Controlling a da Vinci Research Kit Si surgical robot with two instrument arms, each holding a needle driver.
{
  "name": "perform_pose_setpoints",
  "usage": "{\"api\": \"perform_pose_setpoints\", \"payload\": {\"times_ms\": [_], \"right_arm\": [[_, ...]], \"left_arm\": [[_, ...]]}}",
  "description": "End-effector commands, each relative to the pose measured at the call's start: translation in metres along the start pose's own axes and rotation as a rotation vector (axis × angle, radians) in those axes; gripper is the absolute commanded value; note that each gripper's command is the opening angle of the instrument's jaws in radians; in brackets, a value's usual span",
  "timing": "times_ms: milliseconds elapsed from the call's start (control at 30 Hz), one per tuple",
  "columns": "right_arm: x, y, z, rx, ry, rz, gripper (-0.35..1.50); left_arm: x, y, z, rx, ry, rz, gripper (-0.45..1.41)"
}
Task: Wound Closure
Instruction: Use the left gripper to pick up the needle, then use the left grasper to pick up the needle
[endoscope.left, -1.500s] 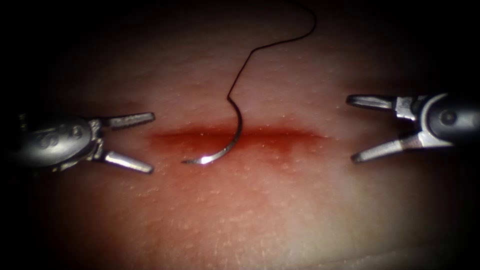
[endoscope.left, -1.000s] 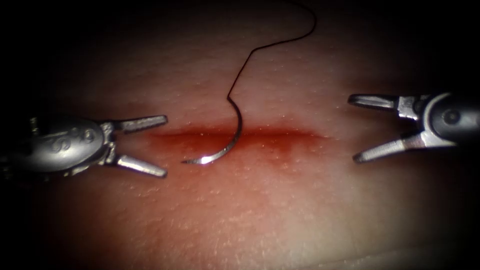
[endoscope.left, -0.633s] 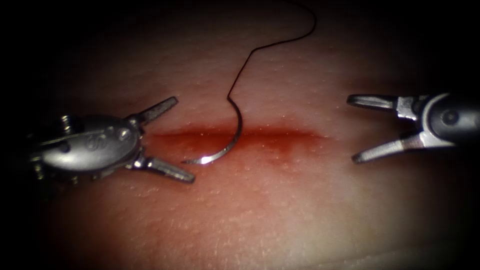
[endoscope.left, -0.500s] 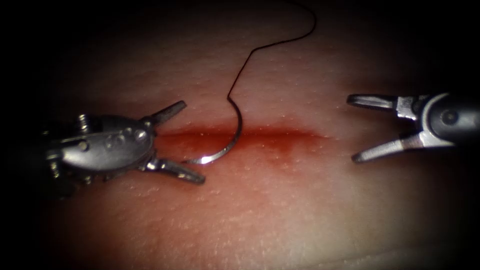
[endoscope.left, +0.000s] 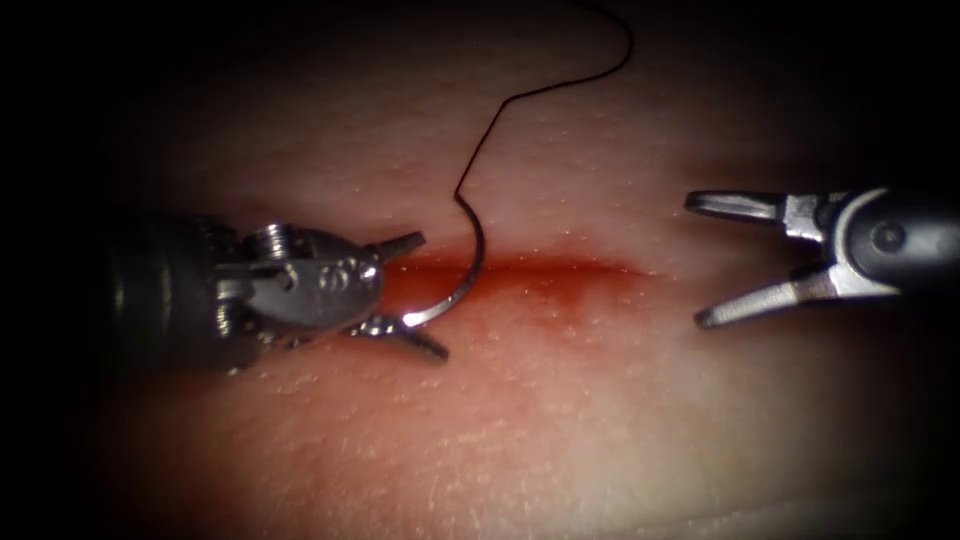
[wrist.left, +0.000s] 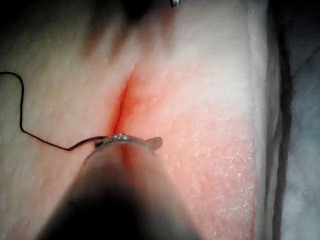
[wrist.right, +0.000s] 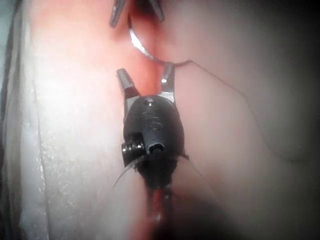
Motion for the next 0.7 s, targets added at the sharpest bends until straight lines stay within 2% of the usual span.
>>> {"api": "perform_pose_setpoints", "payload": {"times_ms": [33,233,600,700], "right_arm": [[-0.0002,-0.0001,0.0009,0.001,0.003,-0.001,0.66],[-0.0002,-0.0001,0.0010,0.000,0.002,-0.001,0.66],[-0.0001,-0.0002,0.0009,0.002,0.000,-0.001,0.66],[-0.0001,-0.0002,0.0009,0.002,0.000,0.000,0.66]], "left_arm": [[0.0000,-0.0004,0.0010,0.000,-0.005,0.004,0.61],[-0.0007,-0.0013,0.0023,-0.018,-0.025,0.004,0.61],[-0.0027,-0.0010,0.0048,-0.073,-0.052,-0.005,0.56],[-0.0030,-0.0009,0.0050,-0.085,-0.058,-0.012,0.49]]}}
